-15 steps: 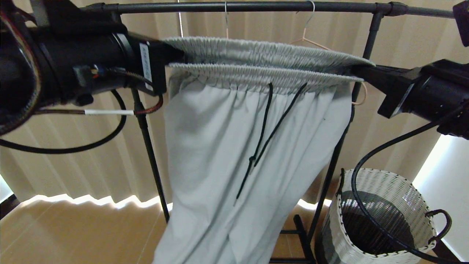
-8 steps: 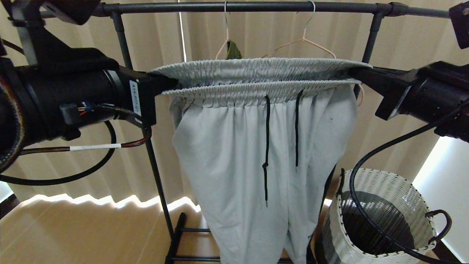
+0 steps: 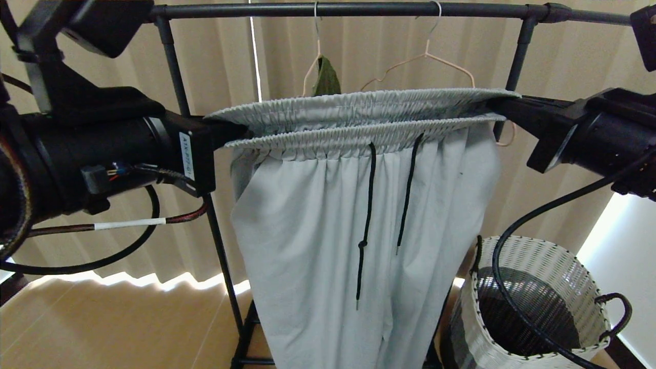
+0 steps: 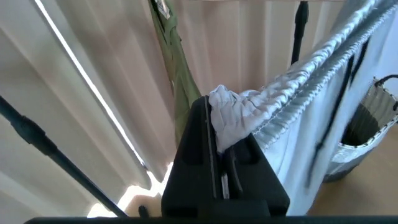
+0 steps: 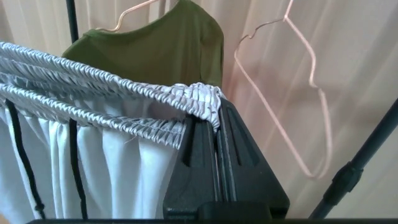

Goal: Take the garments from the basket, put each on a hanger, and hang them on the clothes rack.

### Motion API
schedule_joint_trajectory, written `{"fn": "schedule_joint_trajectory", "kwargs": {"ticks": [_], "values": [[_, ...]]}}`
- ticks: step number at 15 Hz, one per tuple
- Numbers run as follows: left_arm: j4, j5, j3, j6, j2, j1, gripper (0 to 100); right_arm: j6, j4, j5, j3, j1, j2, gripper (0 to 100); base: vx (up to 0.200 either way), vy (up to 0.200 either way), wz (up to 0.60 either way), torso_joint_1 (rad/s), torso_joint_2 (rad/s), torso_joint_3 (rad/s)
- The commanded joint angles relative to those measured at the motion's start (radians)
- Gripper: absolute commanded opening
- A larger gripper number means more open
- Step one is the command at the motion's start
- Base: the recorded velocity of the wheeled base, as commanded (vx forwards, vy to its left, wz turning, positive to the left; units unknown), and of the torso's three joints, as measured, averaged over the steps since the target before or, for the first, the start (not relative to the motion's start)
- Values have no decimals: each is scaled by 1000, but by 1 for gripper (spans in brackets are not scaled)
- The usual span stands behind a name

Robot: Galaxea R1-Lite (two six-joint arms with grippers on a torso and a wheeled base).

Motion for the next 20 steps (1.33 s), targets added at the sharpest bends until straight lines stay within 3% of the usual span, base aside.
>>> {"fn": "schedule_joint_trajectory", "kwargs": {"ticks": [1,3,9,14,20], "values": [[-7,12,-36,0,42,4,0,0,1,1,9,7,-34,0,0,0,0,0,0,0],[-7,49,-85,-11,90,13,0,0,7,2,24,14,-75,0,0,0,0,0,0,0],[-33,123,-240,-46,260,31,0,19,233,4,78,143,-271,0,0,0,0,0,0,0],[-72,141,-247,-66,306,28,0,54,236,24,150,177,-322,0,0,0,0,0,0,0],[-72,143,-228,-92,300,27,0,52,236,44,159,172,-317,0,0,0,0,0,0,0]]}}
